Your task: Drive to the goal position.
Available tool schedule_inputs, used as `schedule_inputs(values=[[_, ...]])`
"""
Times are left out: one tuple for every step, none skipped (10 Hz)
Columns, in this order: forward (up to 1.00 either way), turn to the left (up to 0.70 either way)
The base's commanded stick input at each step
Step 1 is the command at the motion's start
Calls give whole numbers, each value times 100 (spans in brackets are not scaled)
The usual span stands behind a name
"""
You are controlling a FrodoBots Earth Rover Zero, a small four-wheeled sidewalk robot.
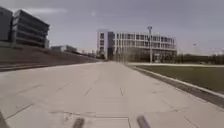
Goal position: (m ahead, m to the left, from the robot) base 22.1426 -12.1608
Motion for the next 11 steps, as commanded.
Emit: schedule_inputs(values=[[70, 0], [70, 0], [70, 0], [70, 0], [70, 0], [70, 0], [70, 0], [70, 0], [70, 0], [70, 0], [70, 0]])
